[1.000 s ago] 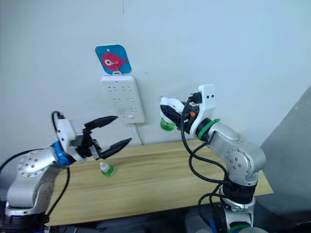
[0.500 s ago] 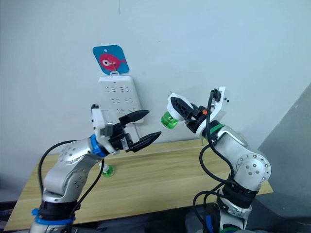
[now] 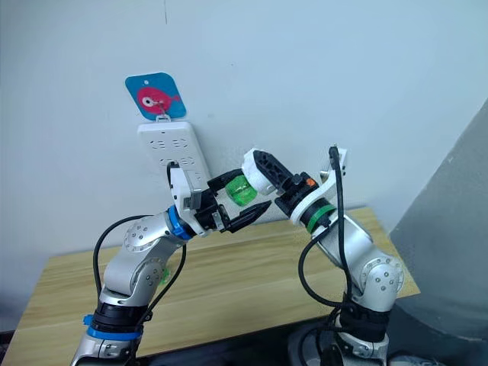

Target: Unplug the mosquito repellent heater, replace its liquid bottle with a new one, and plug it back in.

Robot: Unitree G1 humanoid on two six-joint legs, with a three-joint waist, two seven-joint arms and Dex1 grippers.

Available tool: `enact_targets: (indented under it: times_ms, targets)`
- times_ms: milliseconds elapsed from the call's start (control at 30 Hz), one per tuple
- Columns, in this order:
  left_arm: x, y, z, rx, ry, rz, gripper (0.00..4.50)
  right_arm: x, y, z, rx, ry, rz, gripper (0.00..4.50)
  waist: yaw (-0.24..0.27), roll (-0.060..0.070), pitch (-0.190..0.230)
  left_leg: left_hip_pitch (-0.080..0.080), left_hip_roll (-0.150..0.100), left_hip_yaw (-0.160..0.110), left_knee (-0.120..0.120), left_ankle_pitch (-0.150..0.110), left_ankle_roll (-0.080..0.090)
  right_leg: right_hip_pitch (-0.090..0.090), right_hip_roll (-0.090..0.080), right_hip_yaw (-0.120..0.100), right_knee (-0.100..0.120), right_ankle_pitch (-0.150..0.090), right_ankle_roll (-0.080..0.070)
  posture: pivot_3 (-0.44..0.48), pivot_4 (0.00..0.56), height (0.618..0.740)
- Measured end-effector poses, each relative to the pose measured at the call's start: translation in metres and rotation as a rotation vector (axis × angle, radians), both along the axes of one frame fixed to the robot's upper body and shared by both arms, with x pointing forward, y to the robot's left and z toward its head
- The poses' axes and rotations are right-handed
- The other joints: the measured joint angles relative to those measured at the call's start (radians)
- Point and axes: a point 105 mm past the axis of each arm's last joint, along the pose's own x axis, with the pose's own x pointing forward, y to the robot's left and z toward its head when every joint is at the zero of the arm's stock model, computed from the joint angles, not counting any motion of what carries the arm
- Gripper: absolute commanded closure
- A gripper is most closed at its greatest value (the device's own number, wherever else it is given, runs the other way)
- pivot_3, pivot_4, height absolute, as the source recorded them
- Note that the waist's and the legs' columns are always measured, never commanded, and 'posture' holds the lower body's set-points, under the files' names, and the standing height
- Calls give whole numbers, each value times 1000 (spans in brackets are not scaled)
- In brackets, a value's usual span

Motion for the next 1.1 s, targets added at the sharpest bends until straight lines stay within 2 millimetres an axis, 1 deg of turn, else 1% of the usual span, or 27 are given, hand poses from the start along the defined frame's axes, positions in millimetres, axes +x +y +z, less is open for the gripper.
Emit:
enact_targets:
  times_ms: [167, 400, 567, 700, 900, 1000, 1100]
  targets:
    - [1, 3, 1, -1, 1, 11, 0, 1, -4, 1, 0, -2, -12, 1525, 1, 0, 0, 0, 0, 0, 0, 0, 0, 0, 0, 0, 0, 0, 0, -223, 44, 740]
    - [-3, 15, 5, 21, -4, 35, 0, 8, -10, -3, -9, 15, -45, 1525, 2, 0, 0, 0, 0, 0, 0, 0, 0, 0, 0, 0, 0, 0, 0, -217, 38, 740]
    - [-9, 10, 4, 17, 17, 2, 0, 8, -8, -3, -11, 15, -41, 1525, 3, 0, 0, 0, 0, 0, 0, 0, 0, 0, 0, 0, 0, 0, 0, -218, 40, 740]
    - [-10, 6, 1, 12, 32, -12, 0, 7, -6, -3, -12, 16, -33, 1525, 3, 0, 0, 0, 0, 0, 0, 0, 0, 0, 0, 0, 0, 0, 0, -221, 41, 740]
    - [-8, 7, 2, 7, 35, 2, 0, 7, -7, -4, -12, 23, -36, 1525, 3, 0, 0, 0, 0, 0, 0, 0, 0, 0, 0, 0, 0, 0, 0, -224, 43, 740]
    - [-7, 7, 1, 6, 36, 4, 599, 7, -8, -5, -9, 29, -38, 1525, 3, 0, 0, 0, 0, 0, 0, 0, 0, 0, 0, 0, 0, 0, 0, -223, 43, 740]
    - [-7, 7, 1, 5, 36, 5, 1512, 6, -7, -5, -8, 29, -31, 1525, 3, 0, 0, 0, 0, 0, 0, 0, 0, 0, 0, 0, 0, 0, 0, -218, 44, 740]
